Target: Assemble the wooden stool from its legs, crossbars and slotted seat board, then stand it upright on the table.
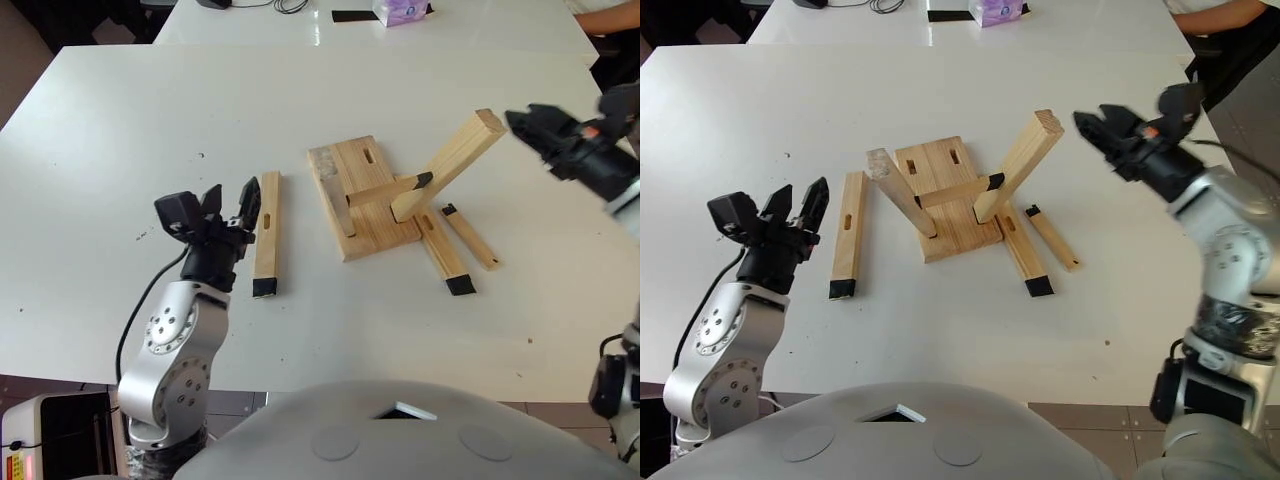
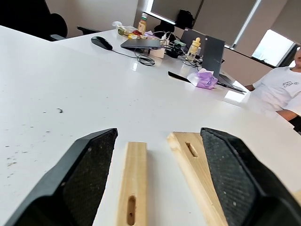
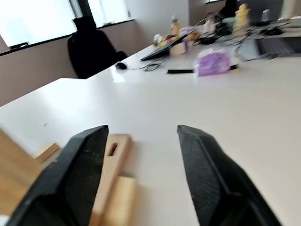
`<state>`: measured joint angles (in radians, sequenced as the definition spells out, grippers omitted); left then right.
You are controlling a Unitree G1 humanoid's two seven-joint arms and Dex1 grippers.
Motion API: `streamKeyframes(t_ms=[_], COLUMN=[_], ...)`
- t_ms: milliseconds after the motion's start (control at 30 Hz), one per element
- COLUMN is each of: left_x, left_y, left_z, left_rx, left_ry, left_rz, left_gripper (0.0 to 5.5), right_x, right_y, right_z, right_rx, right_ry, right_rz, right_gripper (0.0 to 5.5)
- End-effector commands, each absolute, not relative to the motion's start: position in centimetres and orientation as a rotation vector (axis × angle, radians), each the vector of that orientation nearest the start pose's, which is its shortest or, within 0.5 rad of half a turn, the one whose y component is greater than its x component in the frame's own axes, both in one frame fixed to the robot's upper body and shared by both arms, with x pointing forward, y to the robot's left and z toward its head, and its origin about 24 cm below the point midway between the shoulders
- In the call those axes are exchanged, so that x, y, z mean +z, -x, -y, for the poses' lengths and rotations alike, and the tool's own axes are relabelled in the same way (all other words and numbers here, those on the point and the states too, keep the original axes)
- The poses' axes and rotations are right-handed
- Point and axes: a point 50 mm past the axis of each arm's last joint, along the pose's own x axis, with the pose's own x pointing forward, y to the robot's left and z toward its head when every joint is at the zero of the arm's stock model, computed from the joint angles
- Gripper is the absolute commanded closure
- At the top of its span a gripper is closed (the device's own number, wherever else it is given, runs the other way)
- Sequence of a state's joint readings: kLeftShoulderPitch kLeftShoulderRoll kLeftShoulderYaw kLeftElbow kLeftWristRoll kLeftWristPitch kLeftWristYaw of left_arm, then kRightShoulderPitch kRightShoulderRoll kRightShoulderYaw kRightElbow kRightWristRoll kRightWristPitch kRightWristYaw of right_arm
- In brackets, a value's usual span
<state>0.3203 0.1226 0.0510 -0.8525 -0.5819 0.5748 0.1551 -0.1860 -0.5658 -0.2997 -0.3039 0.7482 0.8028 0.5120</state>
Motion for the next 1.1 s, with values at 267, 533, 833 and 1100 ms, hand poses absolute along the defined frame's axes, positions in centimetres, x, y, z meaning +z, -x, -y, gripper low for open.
streamKeyframes(t_ms=[267,533,833,1100], left_x=[13.4,13.1,12.7,13.4], left_y=[-18.5,-18.0,-17.4,-14.6], left_z=[-11.8,-12.1,-15.5,-16.3], left_rx=[-0.178,-0.162,0.141,0.361], left_ry=[0.347,0.35,0.264,0.213], left_rz=[0.0,-0.018,0.002,-0.008], left_gripper=[2.2,2.2,2.2,2.65], right_x=[13.8,12.4,12.8,15.5], right_y=[-22.3,-22.8,-22.4,-20.5], right_z=[15.1,14.6,18.7,19.0], right_rx=[0.606,0.432,0.241,0.154], right_ry=[-0.25,-0.211,-0.167,-0.225], right_rz=[-0.177,-0.186,-0.162,-0.053], right_gripper=[4.55,5.49,5.49,5.5])
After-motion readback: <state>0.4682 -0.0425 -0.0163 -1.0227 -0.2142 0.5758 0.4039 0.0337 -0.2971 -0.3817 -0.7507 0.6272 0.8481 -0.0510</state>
